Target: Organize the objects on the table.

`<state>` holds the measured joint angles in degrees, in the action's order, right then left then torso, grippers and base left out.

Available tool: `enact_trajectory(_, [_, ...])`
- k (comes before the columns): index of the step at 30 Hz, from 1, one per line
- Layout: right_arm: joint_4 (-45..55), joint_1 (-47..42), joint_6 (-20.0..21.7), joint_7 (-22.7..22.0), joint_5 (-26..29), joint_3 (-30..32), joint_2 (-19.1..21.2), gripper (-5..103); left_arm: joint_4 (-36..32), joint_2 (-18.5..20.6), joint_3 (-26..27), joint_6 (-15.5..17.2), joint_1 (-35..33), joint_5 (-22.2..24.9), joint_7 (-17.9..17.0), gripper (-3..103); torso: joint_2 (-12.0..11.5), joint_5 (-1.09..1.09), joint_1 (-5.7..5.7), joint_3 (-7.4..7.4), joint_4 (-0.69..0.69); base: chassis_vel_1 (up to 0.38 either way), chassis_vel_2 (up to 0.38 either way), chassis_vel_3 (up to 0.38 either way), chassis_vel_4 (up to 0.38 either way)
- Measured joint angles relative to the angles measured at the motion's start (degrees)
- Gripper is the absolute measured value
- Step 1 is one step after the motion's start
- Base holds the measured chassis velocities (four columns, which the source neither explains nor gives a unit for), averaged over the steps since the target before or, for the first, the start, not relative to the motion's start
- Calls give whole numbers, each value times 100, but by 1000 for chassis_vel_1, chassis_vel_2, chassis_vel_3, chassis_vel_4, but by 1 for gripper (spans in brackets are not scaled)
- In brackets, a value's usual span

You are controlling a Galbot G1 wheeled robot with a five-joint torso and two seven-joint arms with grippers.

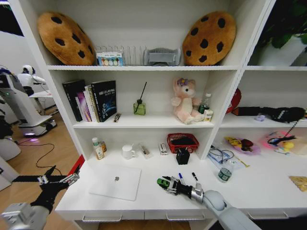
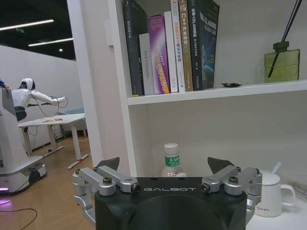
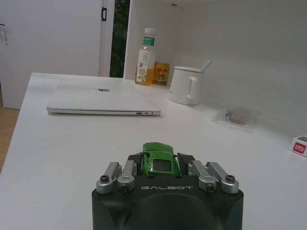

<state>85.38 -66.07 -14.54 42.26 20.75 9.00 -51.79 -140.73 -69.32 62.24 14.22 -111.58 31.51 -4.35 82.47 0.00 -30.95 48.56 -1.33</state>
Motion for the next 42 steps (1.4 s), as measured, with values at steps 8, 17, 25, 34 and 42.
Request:
enact_trajectory(8, [-20,35,-82,17,18,129,-9,37,0,0,0,0,0,0,0,100,0,1,0,0,0,0,0,0,0])
enact_trajectory(17, [953,878,345,-375,1116,356,488,37,0,0,0,0,0,0,-1,100,-1,-1,0,0,1,0,0,0,0])
enact_trajectory(25, [381,3830,832,-667,2265,-1224,748,37,-1,-1,0,-1,0,0,2,100,-1,-2,-1,0,1,0,0,0,0])
enact_trajectory(34, [-1047,6020,1250,-812,2728,-2727,61,37,-1,-1,0,-1,0,0,0,100,-2,-1,-1,1,0,0,0,0,0])
enact_trajectory(42, [-1834,6892,1681,-696,2904,-3476,-165,37,0,0,0,-1,0,0,0,100,-2,0,-1,0,0,0,0,0,0])
